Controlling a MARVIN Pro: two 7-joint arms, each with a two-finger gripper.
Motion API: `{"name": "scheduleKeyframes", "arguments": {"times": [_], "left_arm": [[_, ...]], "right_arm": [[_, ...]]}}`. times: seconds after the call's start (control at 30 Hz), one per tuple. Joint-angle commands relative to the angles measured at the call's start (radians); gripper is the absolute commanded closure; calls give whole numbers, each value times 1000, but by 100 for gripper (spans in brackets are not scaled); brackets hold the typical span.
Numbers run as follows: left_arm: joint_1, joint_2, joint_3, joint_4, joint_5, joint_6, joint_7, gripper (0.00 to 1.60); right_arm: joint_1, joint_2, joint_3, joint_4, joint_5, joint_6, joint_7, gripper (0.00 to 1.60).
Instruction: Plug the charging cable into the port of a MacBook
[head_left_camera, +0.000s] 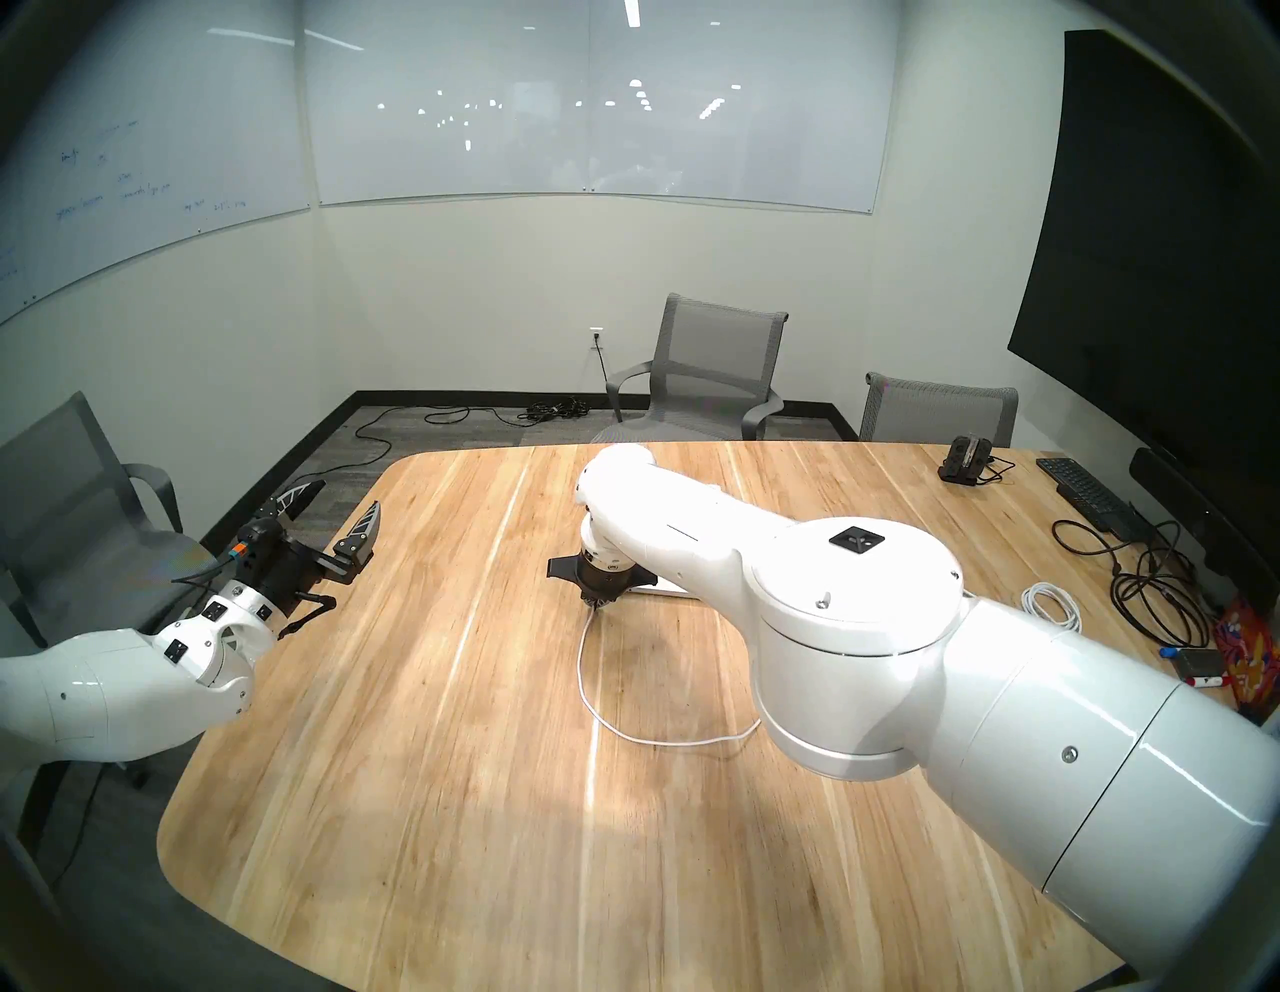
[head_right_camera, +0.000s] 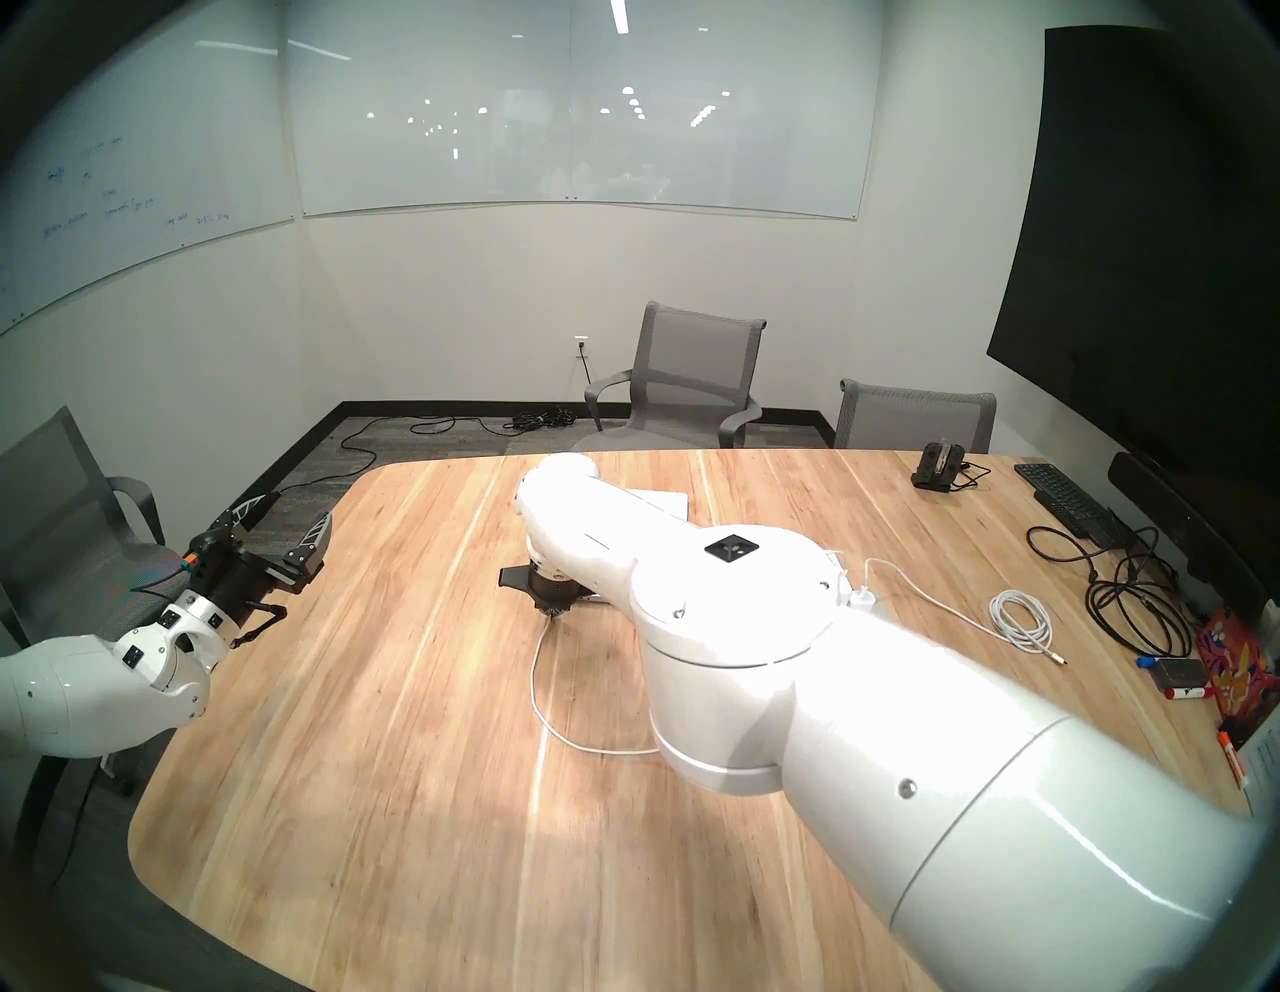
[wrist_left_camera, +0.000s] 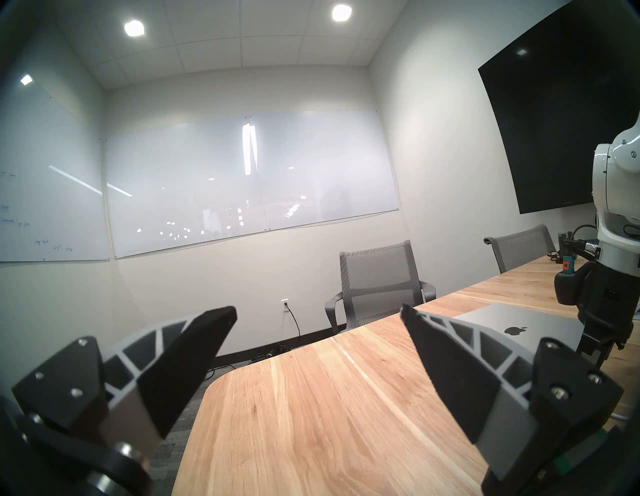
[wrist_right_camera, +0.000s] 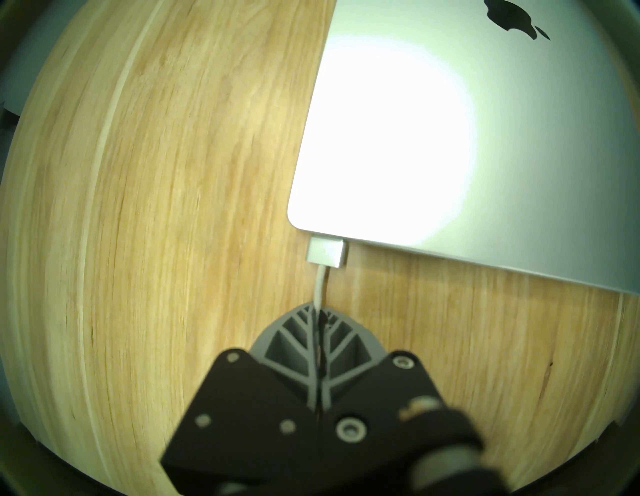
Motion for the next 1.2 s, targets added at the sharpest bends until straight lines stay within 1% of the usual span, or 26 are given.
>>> {"name": "scheduleKeyframes", "arguments": {"times": [0.0, 0.73, 1.17], "left_arm": [[-15, 1, -13, -2, 2, -7, 1, 0], [-15, 1, -13, -2, 2, -7, 1, 0], [-15, 1, -13, -2, 1, -7, 1, 0]], "right_arm": [[19, -4, 1, -2, -2, 7, 6, 160], [18, 6, 8, 6, -21, 13, 26, 160], [23, 31, 8, 10, -34, 26, 51, 160]]}}
